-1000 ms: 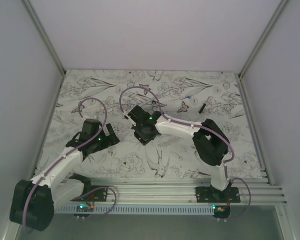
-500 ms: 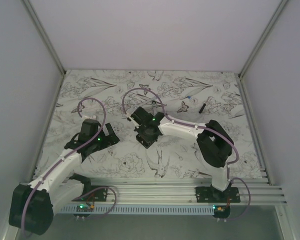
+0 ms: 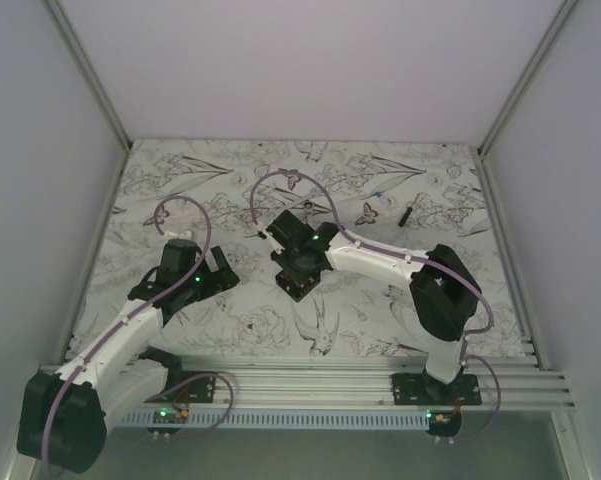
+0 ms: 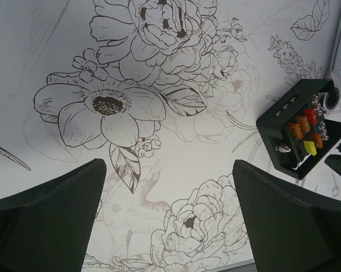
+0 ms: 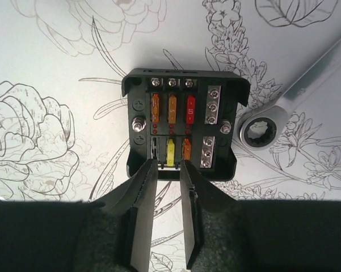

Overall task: Snap on the fuse box
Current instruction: Install the fuse at the fuse box base, then move the fuse to the center of the board.

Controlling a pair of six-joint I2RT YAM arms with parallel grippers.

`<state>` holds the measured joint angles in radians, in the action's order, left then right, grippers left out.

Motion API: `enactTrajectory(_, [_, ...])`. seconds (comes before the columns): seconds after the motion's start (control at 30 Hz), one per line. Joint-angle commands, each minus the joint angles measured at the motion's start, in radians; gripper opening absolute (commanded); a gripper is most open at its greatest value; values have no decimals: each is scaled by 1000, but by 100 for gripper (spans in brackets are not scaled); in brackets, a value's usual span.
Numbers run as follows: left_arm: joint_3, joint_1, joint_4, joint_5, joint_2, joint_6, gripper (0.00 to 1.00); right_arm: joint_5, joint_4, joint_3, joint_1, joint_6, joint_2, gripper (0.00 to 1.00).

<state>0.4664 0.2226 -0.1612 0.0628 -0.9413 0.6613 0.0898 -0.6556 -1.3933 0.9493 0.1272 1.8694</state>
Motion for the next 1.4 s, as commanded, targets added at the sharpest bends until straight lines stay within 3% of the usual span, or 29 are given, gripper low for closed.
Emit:
enactTrajectory(0.0, [-17,-6,-23,14,9,-2,100,3,33,2,-6,15,-68,32])
enactTrajectory(0.13, [-14,-6,-23,22,2,-3,100,56,52,22,-69,2,-92,45])
enactTrajectory(0.33, [-12,-6,-22,31,-1,-8,100,104,155,53,-286,-8,-86,59])
enactTrajectory(0.53, [-9,-5,-23,28,-8,-11,100,113,298,32,-499,13,-7,59])
enactTrajectory(0.73, [0,-6,-23,22,-32,-16,100,168,361,-103,-623,54,129,62])
enactTrajectory(0.93, [6,-5,-23,16,-53,-25,100,250,390,-257,-684,103,279,62])
enactTrajectory(1.37, [12,-5,-23,4,-73,-32,100,233,299,-517,-725,122,490,52])
